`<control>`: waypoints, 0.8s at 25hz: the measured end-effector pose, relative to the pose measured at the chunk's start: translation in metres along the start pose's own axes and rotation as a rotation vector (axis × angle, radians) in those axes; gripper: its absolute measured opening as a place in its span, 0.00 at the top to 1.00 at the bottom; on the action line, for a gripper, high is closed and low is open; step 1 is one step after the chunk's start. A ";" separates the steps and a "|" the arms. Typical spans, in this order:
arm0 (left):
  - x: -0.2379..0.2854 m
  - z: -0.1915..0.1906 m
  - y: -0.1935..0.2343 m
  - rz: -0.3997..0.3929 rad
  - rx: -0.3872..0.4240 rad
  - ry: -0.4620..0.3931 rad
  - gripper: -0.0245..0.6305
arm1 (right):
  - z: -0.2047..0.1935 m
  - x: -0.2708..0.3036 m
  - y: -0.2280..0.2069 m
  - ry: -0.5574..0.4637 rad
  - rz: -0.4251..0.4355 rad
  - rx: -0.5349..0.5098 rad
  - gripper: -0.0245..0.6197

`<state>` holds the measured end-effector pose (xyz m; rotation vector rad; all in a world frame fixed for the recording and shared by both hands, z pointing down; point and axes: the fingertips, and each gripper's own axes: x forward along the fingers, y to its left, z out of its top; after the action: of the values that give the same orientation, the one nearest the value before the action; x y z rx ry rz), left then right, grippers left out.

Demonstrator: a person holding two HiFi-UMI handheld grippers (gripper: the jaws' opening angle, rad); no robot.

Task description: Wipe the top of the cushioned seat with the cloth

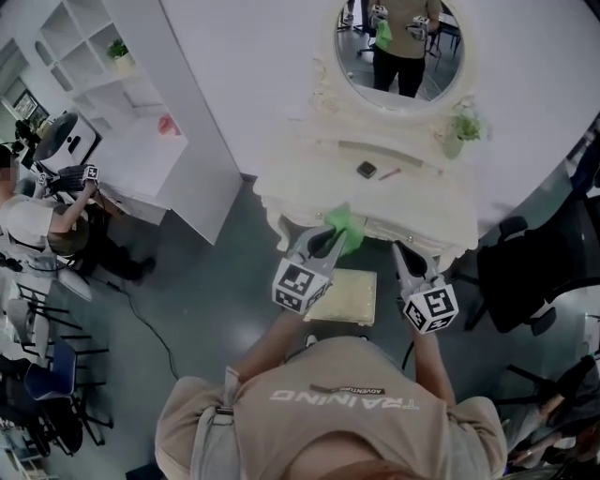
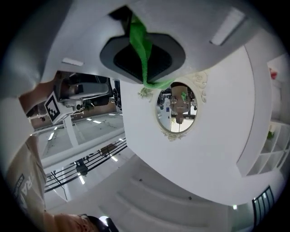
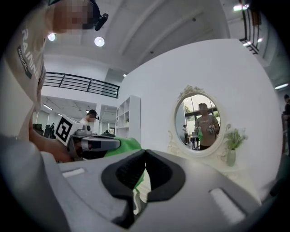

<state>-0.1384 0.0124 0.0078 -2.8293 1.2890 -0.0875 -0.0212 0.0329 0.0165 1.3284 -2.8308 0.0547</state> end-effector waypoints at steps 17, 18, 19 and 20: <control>-0.027 -0.016 -0.004 0.081 -0.036 0.022 0.93 | -0.016 -0.007 0.006 0.010 0.051 0.016 0.97; -0.028 -0.014 -0.003 0.085 -0.034 0.019 0.93 | -0.016 -0.006 0.008 0.010 0.060 0.012 0.97; -0.030 -0.013 -0.002 0.087 -0.030 0.018 0.93 | -0.016 -0.006 0.011 0.011 0.068 0.006 0.97; -0.030 -0.013 -0.001 0.088 -0.025 0.019 0.93 | -0.015 -0.006 0.013 0.011 0.074 0.001 0.97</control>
<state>-0.1582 0.0363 0.0195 -2.7942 1.4255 -0.0962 -0.0274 0.0464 0.0315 1.2186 -2.8703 0.0644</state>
